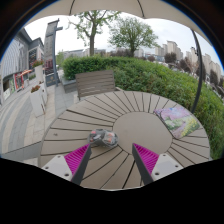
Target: Arrange mouse
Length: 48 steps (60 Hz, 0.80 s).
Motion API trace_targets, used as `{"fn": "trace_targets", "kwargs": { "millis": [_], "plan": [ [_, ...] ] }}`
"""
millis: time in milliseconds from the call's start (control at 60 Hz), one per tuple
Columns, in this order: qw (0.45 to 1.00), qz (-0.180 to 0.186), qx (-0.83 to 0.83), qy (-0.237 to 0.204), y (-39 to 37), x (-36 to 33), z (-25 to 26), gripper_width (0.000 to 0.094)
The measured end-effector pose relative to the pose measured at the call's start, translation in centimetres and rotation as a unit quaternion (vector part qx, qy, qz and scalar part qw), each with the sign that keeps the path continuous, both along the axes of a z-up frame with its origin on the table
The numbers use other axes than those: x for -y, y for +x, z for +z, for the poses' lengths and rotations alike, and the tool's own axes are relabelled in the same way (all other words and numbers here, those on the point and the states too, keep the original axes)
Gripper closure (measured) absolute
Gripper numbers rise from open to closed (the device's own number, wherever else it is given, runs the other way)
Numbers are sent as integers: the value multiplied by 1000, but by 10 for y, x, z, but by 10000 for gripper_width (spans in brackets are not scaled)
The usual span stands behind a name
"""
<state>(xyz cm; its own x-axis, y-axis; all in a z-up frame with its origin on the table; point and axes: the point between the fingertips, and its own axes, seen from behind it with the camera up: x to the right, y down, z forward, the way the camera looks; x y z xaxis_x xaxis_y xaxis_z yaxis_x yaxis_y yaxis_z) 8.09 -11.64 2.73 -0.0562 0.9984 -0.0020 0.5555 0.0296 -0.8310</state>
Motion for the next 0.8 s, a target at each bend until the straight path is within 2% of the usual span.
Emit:
{"fn": "trace_targets", "kwargs": {
  "millis": [133, 233, 650, 683, 733, 767, 800],
  "plan": [
    [1000, 2, 5, -7, -29, 8, -22, 89],
    [1000, 2, 5, 9, -48, 5, -34, 80],
    [998, -58, 9, 29, -111, -28, -43, 84],
    [998, -60, 12, 24, -113, -29, -44, 107],
    [998, -64, 13, 18, -114, -31, -45, 201],
    [998, -65, 14, 18, -114, -32, -45, 290],
    [998, -64, 14, 19, -114, -32, -45, 421]
  ]
}}
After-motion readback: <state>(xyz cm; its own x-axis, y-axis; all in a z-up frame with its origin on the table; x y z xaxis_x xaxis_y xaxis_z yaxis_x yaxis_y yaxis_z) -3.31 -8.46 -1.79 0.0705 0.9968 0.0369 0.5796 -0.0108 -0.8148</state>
